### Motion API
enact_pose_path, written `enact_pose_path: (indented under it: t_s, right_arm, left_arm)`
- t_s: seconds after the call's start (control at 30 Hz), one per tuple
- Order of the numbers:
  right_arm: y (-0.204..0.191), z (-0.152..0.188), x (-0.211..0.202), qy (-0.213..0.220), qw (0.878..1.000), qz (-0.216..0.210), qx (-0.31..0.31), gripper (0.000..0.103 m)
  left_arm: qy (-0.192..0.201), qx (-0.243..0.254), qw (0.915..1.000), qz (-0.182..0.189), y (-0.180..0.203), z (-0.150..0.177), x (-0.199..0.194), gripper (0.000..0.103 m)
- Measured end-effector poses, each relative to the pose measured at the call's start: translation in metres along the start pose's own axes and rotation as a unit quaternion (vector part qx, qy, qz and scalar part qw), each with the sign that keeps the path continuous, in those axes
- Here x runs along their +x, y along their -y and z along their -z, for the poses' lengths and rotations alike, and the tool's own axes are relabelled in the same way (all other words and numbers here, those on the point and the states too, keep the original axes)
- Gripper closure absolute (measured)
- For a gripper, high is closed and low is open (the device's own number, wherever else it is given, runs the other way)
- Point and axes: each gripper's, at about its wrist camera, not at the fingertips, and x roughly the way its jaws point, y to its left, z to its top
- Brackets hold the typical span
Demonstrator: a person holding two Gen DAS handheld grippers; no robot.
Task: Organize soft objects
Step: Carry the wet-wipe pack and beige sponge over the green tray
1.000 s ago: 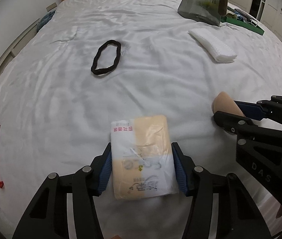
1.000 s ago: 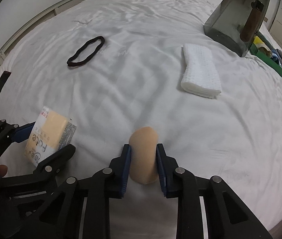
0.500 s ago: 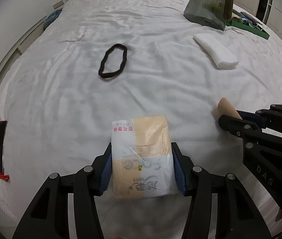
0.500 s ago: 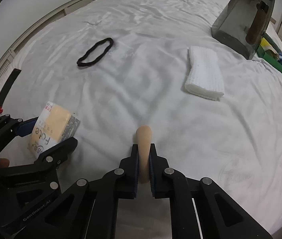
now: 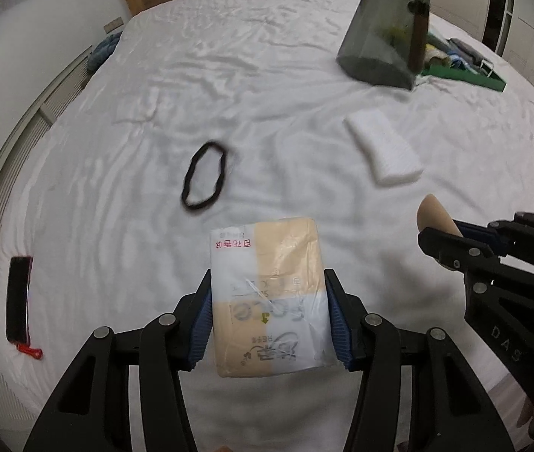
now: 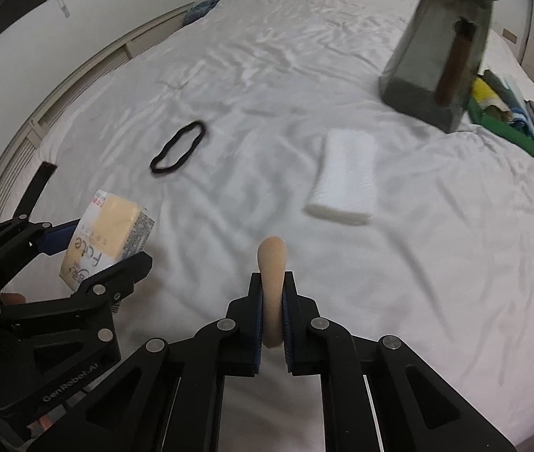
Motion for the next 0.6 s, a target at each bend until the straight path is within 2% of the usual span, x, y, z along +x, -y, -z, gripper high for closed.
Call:
enact_pose_path:
  t_s: [0.2,0.6]
  right_arm:
    - [0.054,-0.009,-0.035,0.021,0.999,0.029,0.025,0.095]
    - [0.159,-0.010,-0.101,0.046,0.993,0.090,0.068,0.095]
  left_arm:
    - [0.019,0.010,0.9995,0.022,0.041,-0.037,-0.018,0.055]
    - [0.053,0.051,0.9937,0.085,0.151,-0.103,-0.047,0.055]
